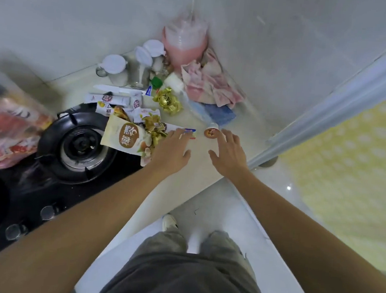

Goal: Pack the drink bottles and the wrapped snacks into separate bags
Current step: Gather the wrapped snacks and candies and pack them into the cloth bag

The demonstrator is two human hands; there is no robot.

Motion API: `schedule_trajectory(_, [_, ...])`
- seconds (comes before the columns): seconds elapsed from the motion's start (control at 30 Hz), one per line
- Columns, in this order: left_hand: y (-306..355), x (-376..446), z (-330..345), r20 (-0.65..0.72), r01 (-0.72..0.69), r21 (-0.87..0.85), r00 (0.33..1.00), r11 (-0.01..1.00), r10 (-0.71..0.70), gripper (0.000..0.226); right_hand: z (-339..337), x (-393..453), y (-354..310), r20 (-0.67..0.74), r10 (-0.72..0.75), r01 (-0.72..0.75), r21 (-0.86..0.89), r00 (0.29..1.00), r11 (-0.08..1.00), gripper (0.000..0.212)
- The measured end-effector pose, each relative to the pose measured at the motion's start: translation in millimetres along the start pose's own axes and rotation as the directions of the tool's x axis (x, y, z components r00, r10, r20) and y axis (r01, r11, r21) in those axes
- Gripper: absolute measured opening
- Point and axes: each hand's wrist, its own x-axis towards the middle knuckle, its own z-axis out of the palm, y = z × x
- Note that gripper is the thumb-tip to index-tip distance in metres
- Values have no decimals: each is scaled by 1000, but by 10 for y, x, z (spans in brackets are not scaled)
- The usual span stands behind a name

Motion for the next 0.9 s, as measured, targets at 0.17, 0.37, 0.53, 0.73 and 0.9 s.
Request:
schedule_trajectory(0.17, [9,589,278,146,32,74,988,997,-43,65,131,546,210,46,-94,96,-44,994,994,66])
schedule_trajectory(0.37, [61,885,539,114,94,190,987,977,-117,48,166,851,410,52,-245,246,-24,968,969,54])
schedule_trajectory(0.53, [148,847,547,34,169,156,984,973,-176,28,158,944,537,56,-344,335,119,937,935,32])
schedule_trajectory(0.73, [388,495,367,-108,377,57,923,924,-370,29,20,924,531,50,-415,375,341,908,862,20])
schedule_trajectory(0.9, [413,-255,149,-254,576,-20,787,817,-562,28,-108,668,79,21,-519,438,509,854,741,18])
